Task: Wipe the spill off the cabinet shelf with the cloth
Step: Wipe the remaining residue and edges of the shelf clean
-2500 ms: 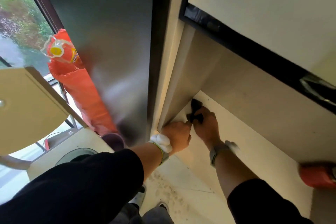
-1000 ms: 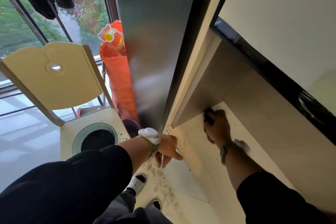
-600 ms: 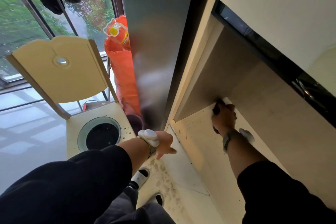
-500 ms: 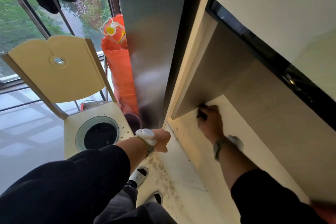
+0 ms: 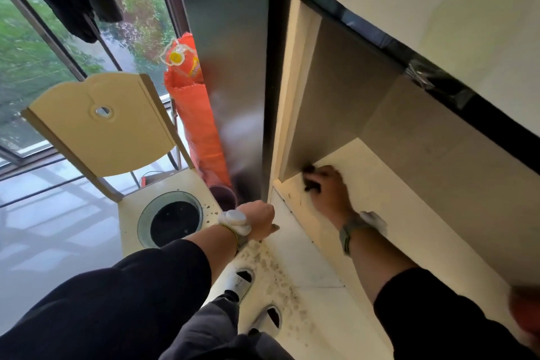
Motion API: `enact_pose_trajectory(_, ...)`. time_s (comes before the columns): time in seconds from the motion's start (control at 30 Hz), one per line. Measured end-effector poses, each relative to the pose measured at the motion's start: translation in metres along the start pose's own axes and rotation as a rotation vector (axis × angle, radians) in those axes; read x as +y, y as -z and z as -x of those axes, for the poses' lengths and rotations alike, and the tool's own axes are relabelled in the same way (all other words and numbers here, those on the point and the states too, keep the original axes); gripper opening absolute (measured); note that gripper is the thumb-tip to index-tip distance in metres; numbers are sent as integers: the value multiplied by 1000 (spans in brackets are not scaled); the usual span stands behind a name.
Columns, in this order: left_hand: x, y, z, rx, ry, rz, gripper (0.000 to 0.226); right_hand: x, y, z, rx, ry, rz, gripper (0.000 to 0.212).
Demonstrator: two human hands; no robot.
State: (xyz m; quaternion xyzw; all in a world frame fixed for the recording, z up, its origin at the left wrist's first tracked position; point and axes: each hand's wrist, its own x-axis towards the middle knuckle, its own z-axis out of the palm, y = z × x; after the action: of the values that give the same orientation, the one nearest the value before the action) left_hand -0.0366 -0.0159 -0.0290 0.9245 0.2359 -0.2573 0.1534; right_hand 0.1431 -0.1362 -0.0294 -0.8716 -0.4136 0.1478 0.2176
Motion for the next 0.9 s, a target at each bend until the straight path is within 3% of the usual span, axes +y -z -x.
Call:
enact_pose_trajectory(0.1, 2, 1, -2, 6, 11, 11, 39, -7, 2, 31, -79, 120, -139, 30)
enact_pose_trajectory(0.2, 6, -1, -6, 6, 0, 0, 38, 7, 31, 53, 192, 23, -272, 33)
enact_pose_trajectory(0.3, 16, 0, -4, -23, -10, -30, 34, 48, 61, 79, 452, -119, -116, 35)
enact_pose_trajectory(0.37, 17, -2, -5, -59, -6, -66, 29, 76, 61, 95, 414, -271, 39, 39)
enact_pose_trajectory(0.47, 17, -11, -9, -88, -27, -83, 41, 90, 36, 115, 283, -416, 68, 49)
enact_pose_trajectory(0.6, 26, -9, -3, -75, -39, -134, 34, 43, 5, 125, 234, -239, -15, 51)
enact_pose_trajectory(0.7, 33, -4, -2, -45, -30, -159, 36, 18, 0, 121, 97, -55, -66, 51)
enact_pose_trajectory(0.77, 37, -2, 1, -21, -27, -155, 39, 26, 13, 118, 181, -70, -61, 50)
enact_pose_trajectory(0.83, 37, -1, 3, -29, -22, -148, 38, 46, 33, 119, 353, -221, 38, 52)
enact_pose_trajectory(0.9, 32, -4, 5, -34, -25, -119, 36, 68, 48, 121, 422, -376, 128, 52)
